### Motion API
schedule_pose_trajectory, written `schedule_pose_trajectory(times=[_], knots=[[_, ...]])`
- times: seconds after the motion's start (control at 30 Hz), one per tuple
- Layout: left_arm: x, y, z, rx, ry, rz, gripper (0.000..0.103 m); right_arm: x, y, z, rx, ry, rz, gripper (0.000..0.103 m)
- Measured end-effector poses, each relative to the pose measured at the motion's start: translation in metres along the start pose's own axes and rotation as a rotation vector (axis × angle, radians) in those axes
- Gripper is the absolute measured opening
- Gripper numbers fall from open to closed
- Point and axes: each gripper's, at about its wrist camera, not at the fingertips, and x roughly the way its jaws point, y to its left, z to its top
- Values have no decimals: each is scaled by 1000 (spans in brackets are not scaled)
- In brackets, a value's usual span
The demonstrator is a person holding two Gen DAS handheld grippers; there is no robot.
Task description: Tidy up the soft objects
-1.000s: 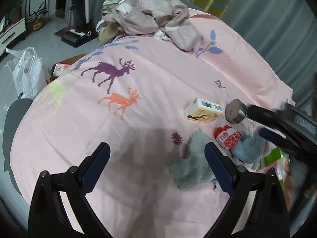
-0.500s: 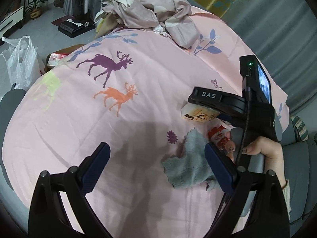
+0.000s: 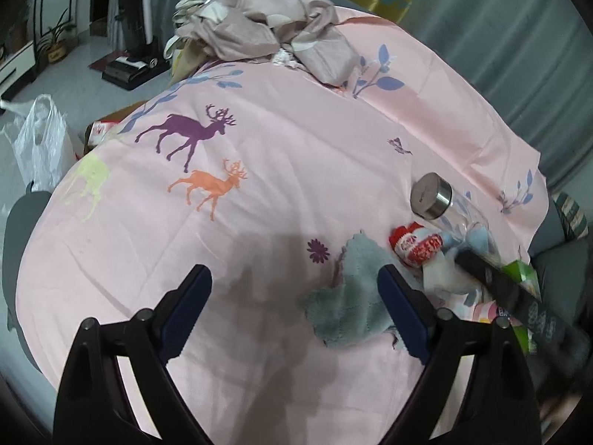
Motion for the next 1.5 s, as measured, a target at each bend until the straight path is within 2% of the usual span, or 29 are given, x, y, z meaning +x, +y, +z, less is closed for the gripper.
schedule_pose_trajectory(times=[0.17,0.27,0.43,0.57,0.7,0.87,0.93,1.0,1.07,1.2,1.37,1.5], knots=[[3,-9,-6,43,5,31,88,-7,-10,-44,23,-8,-53,74],[7,-11,-9,39,28,16,87,6,-15,-62,18,35,-102,74],[12,-15,-16,37,67,-6,82,15,-24,-83,38,112,-89,76],[12,-21,-20,46,69,-15,80,9,-27,-89,35,169,-27,82],[15,-28,-26,56,104,-56,79,-8,-42,-88,89,165,63,86],[20,-42,-41,60,188,-156,78,-20,-71,-83,206,114,109,86],[24,-53,-51,77,244,-215,71,-19,-80,-82,233,125,143,86],[28,-63,-63,92,295,-253,64,-14,-85,-82,262,138,173,81],[37,-75,-77,117,360,-281,56,-9,-88,-83,282,162,210,69],[47,-96,-103,182,442,-305,46,4,-89,-89,310,215,248,67],[52,-112,-118,239,442,-319,43,19,-84,-95,303,273,250,61],[50,-117,-120,275,381,-294,41,24,-81,-97,287,270,201,56]])
